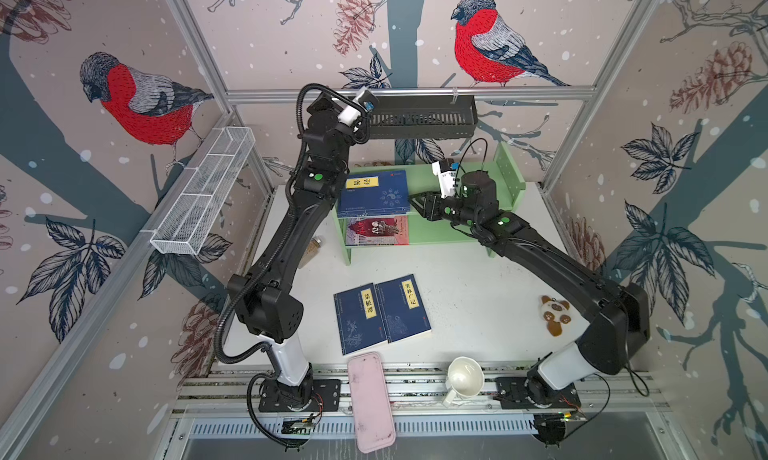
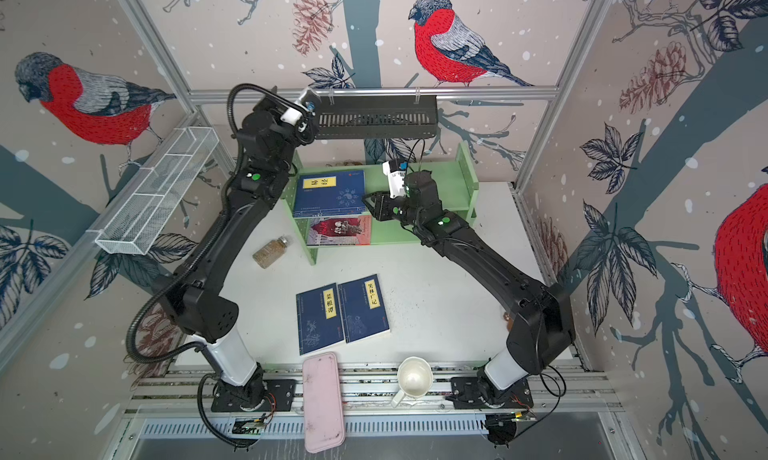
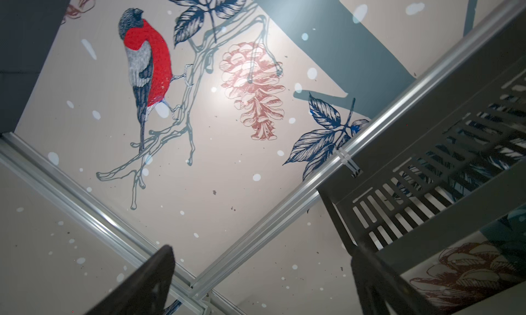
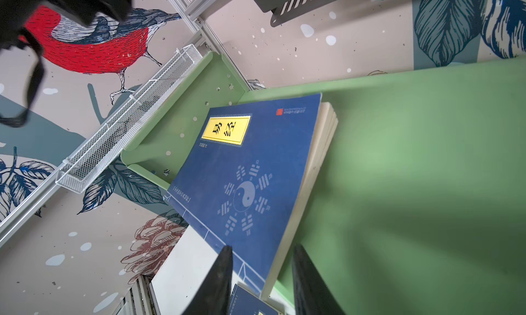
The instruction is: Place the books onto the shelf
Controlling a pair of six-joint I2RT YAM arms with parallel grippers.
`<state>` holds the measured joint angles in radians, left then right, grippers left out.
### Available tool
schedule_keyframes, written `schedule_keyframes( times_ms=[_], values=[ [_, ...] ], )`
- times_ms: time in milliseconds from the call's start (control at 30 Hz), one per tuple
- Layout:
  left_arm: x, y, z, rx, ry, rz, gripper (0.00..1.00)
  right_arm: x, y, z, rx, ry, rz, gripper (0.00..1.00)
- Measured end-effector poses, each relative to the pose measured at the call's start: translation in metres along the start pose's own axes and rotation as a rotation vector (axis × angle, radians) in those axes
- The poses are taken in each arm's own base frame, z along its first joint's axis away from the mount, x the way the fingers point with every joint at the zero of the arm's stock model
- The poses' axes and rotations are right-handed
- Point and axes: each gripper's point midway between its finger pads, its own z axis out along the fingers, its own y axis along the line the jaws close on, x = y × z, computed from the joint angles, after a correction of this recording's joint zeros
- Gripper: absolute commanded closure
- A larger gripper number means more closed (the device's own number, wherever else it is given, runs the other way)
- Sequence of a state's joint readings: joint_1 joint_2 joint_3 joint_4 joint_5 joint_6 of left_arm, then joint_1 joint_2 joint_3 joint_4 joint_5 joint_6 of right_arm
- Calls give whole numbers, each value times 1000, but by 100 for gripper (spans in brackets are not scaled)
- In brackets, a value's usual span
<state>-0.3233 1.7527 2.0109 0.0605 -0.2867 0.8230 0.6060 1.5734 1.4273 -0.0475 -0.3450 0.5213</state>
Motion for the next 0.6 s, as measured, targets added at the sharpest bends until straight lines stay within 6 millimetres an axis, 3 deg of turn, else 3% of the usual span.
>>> schedule_keyframes(
  times_ms=[167, 400, 600],
  values=[
    [-6, 22, -23, 48, 6, -169, 3, -7, 1, 8, 0, -2, -24, 65],
    [19, 8, -52, 166, 80, -328, 3, -9, -4, 21, 12, 17, -44, 69],
    [28, 7, -59, 201, 104, -410, 3, -8, -10, 30, 37, 41, -64, 72]
  ],
)
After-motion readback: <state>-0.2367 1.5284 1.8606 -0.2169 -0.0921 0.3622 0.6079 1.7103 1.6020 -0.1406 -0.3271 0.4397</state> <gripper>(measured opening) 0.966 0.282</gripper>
